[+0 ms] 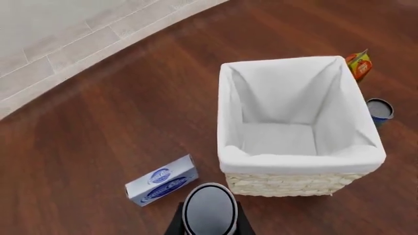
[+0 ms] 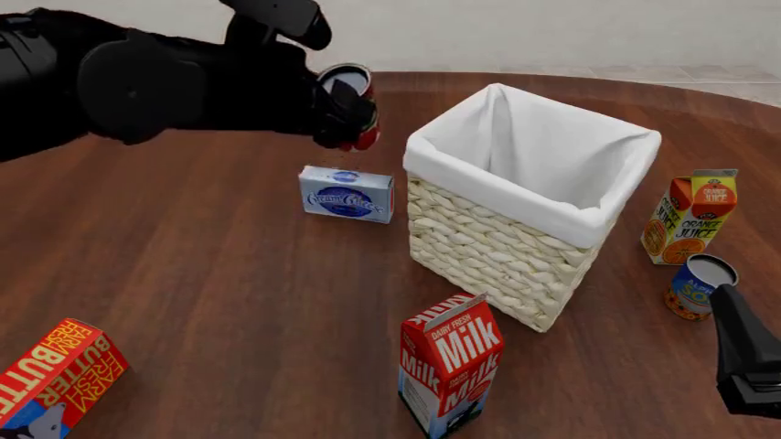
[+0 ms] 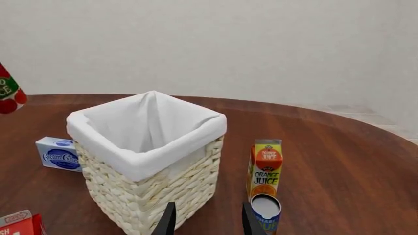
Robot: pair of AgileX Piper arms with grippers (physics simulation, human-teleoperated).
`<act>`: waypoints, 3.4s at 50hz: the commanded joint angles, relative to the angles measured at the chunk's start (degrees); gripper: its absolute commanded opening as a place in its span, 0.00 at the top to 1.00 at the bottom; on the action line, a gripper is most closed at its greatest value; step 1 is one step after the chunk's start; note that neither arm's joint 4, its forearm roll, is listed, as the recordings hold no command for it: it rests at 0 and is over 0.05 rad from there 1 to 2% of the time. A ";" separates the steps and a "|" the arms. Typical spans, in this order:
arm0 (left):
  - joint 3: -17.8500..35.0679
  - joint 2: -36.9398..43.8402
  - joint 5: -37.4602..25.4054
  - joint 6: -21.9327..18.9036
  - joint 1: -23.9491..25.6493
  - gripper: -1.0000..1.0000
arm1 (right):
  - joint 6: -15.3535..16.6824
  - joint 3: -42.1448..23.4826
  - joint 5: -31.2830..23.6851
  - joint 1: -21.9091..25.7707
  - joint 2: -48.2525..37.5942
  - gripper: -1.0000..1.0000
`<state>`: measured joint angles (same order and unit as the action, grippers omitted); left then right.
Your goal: Pick up the alphabet soup and the tomato sauce, and put them in the basket.
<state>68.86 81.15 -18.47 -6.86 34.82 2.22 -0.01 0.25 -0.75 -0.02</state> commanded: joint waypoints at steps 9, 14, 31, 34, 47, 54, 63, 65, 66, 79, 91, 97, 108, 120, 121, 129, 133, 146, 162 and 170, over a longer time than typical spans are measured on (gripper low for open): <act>8.11 2.39 -3.41 -3.31 0.86 1.00 | -0.24 0.00 -0.01 0.13 0.00 0.00; 10.26 3.52 -4.16 -3.66 1.71 1.00 | -0.22 0.00 0.01 0.07 0.01 0.00; 14.81 7.01 -5.07 -3.99 4.77 1.00 | -0.30 0.00 -0.03 0.01 0.00 0.00; 16.09 7.82 -5.36 -4.21 5.53 1.00 | -0.30 0.00 -0.04 0.10 0.00 0.00; 19.92 10.18 -6.29 -4.69 7.74 1.00 | -0.50 0.00 -0.06 -0.01 0.00 0.00; 21.15 11.91 -5.89 -4.74 8.11 1.00 | -0.76 0.00 -0.02 -0.09 0.00 0.00; 23.15 13.76 -5.90 -4.72 9.29 1.00 | -1.00 0.00 -0.02 -0.06 0.00 0.00; 23.43 13.99 -5.92 -4.72 9.40 1.00 | -1.02 0.00 -0.01 -0.03 0.00 0.00; 23.74 14.21 -5.91 -4.69 9.42 1.00 | -1.04 0.00 0.00 -0.05 0.00 0.00; 27.03 18.22 -5.75 -4.70 10.23 1.00 | -1.70 -0.01 0.01 -0.23 0.00 0.00; 29.05 21.17 -5.98 -4.77 10.87 1.00 | -2.25 -0.01 0.00 -0.30 0.00 0.00; 30.10 22.62 -6.21 -4.74 10.91 1.00 | -2.21 0.00 0.00 -0.29 0.00 0.00; 32.92 25.98 -6.94 -5.01 10.75 1.00 | -2.38 -0.03 0.14 -0.25 -0.18 0.00; 35.79 29.00 -7.60 -5.12 10.92 1.00 | -2.61 -0.06 1.07 -0.27 -1.11 0.00; 35.87 29.20 -7.60 -5.11 10.98 1.00 | -2.64 -0.06 1.02 -0.26 -1.05 0.00; 36.39 30.69 -7.50 -5.04 11.42 1.00 | -2.79 -0.07 0.39 -0.17 -0.40 0.00; 36.71 31.43 -7.39 -5.01 11.46 1.00 | -2.85 -0.08 0.21 -0.09 -0.22 0.00; 37.01 33.50 -6.74 -4.58 11.80 1.00 | -2.95 -0.07 0.05 -0.07 -0.05 0.00; 38.58 35.25 -7.28 -4.61 11.44 1.00 | -3.12 -0.06 0.07 -0.06 -0.07 0.00; 39.04 35.38 -7.47 -4.75 11.16 0.00 | -3.04 -0.05 0.03 0.02 -0.07 0.00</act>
<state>107.18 116.10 -25.75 -11.06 46.24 -0.83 -0.07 0.31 -0.79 -0.10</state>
